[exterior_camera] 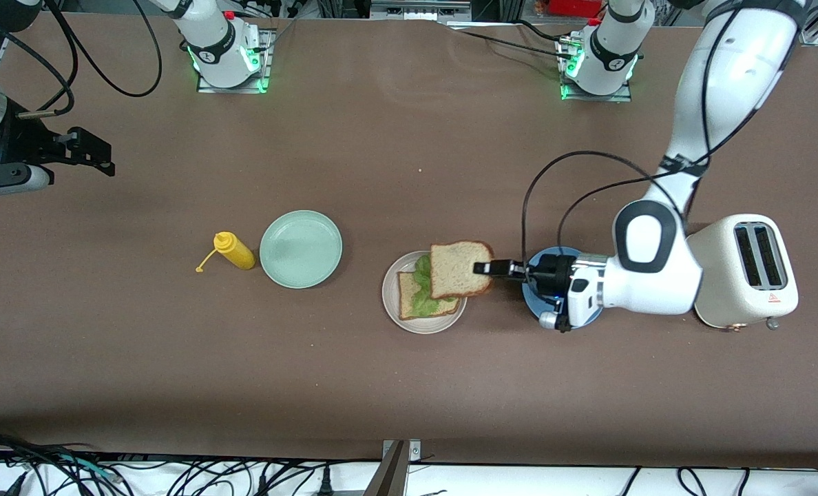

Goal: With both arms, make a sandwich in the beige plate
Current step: 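Carry the bread slice with the left gripper over the beige plate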

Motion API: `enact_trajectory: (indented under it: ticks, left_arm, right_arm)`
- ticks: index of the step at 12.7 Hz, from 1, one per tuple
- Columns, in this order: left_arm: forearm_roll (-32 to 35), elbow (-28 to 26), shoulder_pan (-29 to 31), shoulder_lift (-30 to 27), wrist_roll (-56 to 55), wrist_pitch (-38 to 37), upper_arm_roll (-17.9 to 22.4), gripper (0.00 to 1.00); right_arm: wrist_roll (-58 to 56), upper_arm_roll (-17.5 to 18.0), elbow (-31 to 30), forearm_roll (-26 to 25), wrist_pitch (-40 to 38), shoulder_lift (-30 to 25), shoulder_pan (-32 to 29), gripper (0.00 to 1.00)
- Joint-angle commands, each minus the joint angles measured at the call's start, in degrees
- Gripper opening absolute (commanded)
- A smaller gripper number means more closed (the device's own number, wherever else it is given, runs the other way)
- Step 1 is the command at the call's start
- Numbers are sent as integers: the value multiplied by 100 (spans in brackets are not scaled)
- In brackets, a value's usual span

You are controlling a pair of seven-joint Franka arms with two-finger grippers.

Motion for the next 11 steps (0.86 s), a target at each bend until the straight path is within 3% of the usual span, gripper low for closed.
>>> enact_trajectory:
  ticks: [1,5,6,7,8,11]
  left_arm:
    - [-570,294,-286,454,549,397,22,0]
    - [-826,294,-445,990,1682,504,57,0]
    - [-827,294,-436,1000,1728,504,65,10]
    - [-818,285,-410,982,1790,504,74,83]
    - [-757,294,-366,939,1808,504,74,100]
    - [-739,312,-409,886,1799,504,240,100]
  right_arm:
    - [51,-3,68,105,-111,26,-35,100]
    - [-11,-100,68,105,-102,61,-62,100]
    - [-11,-100,68,105,-102,61,-62,100]
    - [-11,-100,68,105,-102,61,-62,100]
    - [-2,-100,68,105,-102,61,-62,100]
    - [-2,-178,68,113,-102,123,-79,100]
